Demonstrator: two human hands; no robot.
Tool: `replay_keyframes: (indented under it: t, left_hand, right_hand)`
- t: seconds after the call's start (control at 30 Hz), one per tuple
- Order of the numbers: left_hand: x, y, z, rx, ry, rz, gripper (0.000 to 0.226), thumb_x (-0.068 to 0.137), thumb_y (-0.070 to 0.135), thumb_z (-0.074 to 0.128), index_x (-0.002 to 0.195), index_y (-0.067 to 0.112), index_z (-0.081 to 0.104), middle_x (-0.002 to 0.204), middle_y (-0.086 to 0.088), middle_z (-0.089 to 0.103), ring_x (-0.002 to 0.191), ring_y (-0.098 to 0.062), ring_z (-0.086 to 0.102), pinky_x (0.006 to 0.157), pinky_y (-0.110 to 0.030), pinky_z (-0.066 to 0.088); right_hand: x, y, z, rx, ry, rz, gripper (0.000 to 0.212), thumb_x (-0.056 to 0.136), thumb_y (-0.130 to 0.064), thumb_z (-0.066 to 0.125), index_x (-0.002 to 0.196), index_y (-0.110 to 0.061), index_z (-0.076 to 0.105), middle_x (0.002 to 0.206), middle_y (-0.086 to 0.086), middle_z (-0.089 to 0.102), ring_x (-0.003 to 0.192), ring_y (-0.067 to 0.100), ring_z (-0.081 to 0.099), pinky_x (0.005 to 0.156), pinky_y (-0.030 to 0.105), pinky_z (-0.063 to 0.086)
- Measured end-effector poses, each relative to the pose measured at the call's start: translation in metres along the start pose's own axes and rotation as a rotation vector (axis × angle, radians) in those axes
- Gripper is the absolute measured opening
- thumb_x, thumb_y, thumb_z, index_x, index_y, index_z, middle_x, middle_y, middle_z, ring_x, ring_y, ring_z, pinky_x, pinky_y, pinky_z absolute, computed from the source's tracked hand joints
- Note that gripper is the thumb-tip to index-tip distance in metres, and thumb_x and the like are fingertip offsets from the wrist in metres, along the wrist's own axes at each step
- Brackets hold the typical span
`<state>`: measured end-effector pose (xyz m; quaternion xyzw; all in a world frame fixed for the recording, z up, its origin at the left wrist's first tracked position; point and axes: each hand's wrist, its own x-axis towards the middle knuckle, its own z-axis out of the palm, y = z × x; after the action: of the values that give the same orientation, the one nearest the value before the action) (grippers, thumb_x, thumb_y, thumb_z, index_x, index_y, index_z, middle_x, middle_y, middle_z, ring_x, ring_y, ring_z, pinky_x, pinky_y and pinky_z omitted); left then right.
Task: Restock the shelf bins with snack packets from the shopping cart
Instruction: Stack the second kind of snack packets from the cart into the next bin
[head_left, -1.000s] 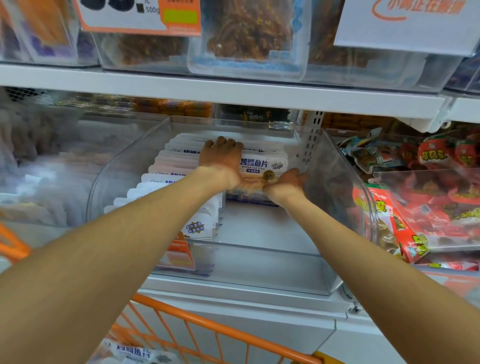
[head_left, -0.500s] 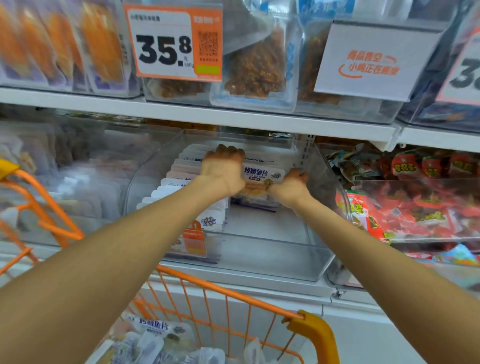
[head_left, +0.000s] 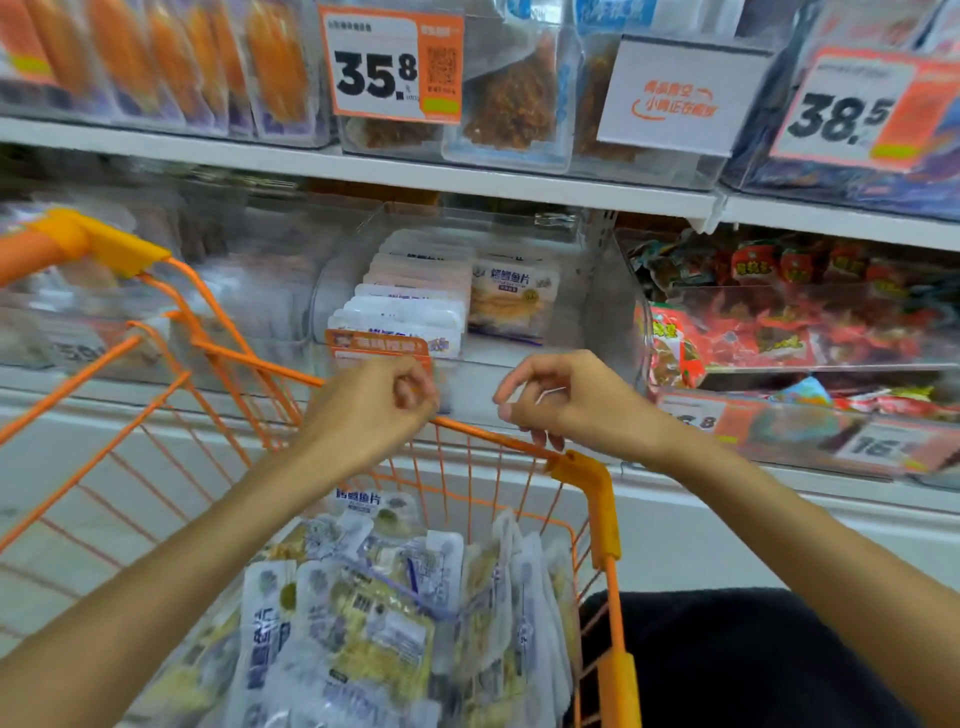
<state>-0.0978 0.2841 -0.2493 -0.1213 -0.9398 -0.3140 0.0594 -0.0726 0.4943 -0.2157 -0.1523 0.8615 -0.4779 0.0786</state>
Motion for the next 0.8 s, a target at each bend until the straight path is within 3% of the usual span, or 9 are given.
replay_keyframes:
  t: [0.1, 0.17, 0.27, 0.43, 0.5, 0.57, 0.67, 0.73, 0.8]
  left_hand:
    - [-0.019, -0.011, -0.001, -0.125, -0.008, -0.005, 0.016, 0.085, 0.027, 0.067, 0.073, 0.035, 0.061, 0.059, 0.009, 0.055, 0.054, 0.000, 0.051, 0.061, -0.027, 0.040]
    - [-0.028, -0.011, -0.004, -0.221, 0.102, -0.005, 0.010, 0.086, 0.030, 0.067, 0.078, 0.034, 0.062, 0.060, 0.008, 0.057, 0.051, -0.004, 0.048, 0.062, -0.030, 0.044]
    - [-0.037, -0.008, -0.003, -0.186, -0.020, -0.018, 0.006, 0.088, 0.037, 0.062, 0.083, 0.035, 0.062, 0.068, 0.016, 0.063, 0.055, -0.005, 0.056, 0.066, -0.033, 0.050]
    - [-0.041, -0.020, 0.013, -0.039, -0.790, -0.200, 0.032, 0.102, 0.029, 0.041, 0.123, 0.013, 0.059, 0.114, 0.001, 0.066, 0.083, -0.006, 0.062, 0.063, -0.018, 0.050]
    - [-0.039, -0.023, 0.006, -0.069, -0.984, -0.237, 0.041, 0.103, 0.033, 0.036, 0.137, 0.012, 0.048, 0.132, -0.001, 0.057, 0.104, -0.011, 0.060, 0.081, -0.021, 0.051]
    - [-0.038, -0.021, -0.004, -0.120, -1.049, -0.259, 0.054, 0.099, 0.047, 0.035, 0.141, 0.015, 0.041, 0.139, -0.001, 0.052, 0.119, -0.016, 0.056, 0.097, -0.027, 0.048]
    - [-0.042, -0.016, -0.006, -0.103, -1.091, -0.173, 0.069, 0.087, 0.060, 0.045, 0.143, 0.020, 0.039, 0.141, 0.003, 0.048, 0.123, -0.014, 0.053, 0.104, -0.030, 0.045]
    - [-0.042, -0.018, -0.004, -0.106, -1.097, -0.148, 0.066, 0.083, 0.054, 0.060, 0.139, 0.022, 0.043, 0.137, 0.005, 0.053, 0.121, -0.012, 0.055, 0.104, -0.032, 0.045]
    - [-0.040, -0.024, -0.002, -0.083, -1.049, -0.129, 0.049, 0.086, 0.041, 0.067, 0.126, 0.016, 0.056, 0.116, 0.001, 0.065, 0.100, -0.014, 0.064, 0.090, -0.029, 0.051]
  right_hand:
    - [-0.013, -0.005, 0.025, -0.189, -0.282, -0.002, 0.014, 0.087, -0.004, 0.064, 0.098, -0.012, 0.067, 0.073, 0.001, 0.066, 0.062, 0.013, 0.065, 0.063, 0.022, 0.053]
    - [-0.016, -0.002, 0.043, -0.508, -0.584, 0.038, 0.030, 0.088, -0.006, 0.061, 0.116, -0.015, 0.063, 0.105, 0.003, 0.066, 0.093, 0.016, 0.065, 0.082, 0.027, 0.052]
    - [-0.017, 0.018, 0.067, -0.946, -0.900, 0.179, 0.056, 0.090, -0.007, 0.058, 0.141, -0.023, 0.043, 0.142, 0.004, 0.040, 0.128, 0.025, 0.042, 0.093, 0.035, 0.044]
    - [-0.008, 0.042, 0.074, -0.947, -0.658, 0.107, 0.043, 0.094, -0.019, 0.055, 0.136, -0.024, 0.049, 0.138, 0.004, 0.047, 0.126, 0.024, 0.046, 0.100, 0.037, 0.043]
    - [-0.004, 0.042, 0.068, -0.926, -0.632, 0.056, 0.034, 0.095, -0.022, 0.054, 0.129, -0.024, 0.057, 0.133, 0.000, 0.053, 0.122, 0.020, 0.049, 0.097, 0.034, 0.043]
    - [-0.002, 0.037, 0.066, -0.895, -0.630, 0.003, 0.028, 0.094, -0.021, 0.056, 0.121, -0.023, 0.064, 0.128, -0.004, 0.059, 0.118, 0.015, 0.053, 0.093, 0.032, 0.045]
    - [0.003, 0.033, 0.068, -0.783, -0.584, -0.013, 0.024, 0.090, -0.026, 0.064, 0.112, -0.022, 0.069, 0.117, -0.005, 0.066, 0.109, 0.013, 0.058, 0.091, 0.035, 0.048]
    - [0.006, 0.028, 0.070, -0.730, -0.534, -0.016, 0.024, 0.085, -0.034, 0.070, 0.104, -0.021, 0.070, 0.106, -0.003, 0.068, 0.099, 0.015, 0.059, 0.086, 0.037, 0.049]
    - [0.009, 0.023, 0.074, -0.624, -0.454, -0.030, 0.023, 0.081, -0.036, 0.073, 0.095, -0.018, 0.069, 0.088, -0.002, 0.066, 0.080, 0.014, 0.059, 0.072, 0.034, 0.049]
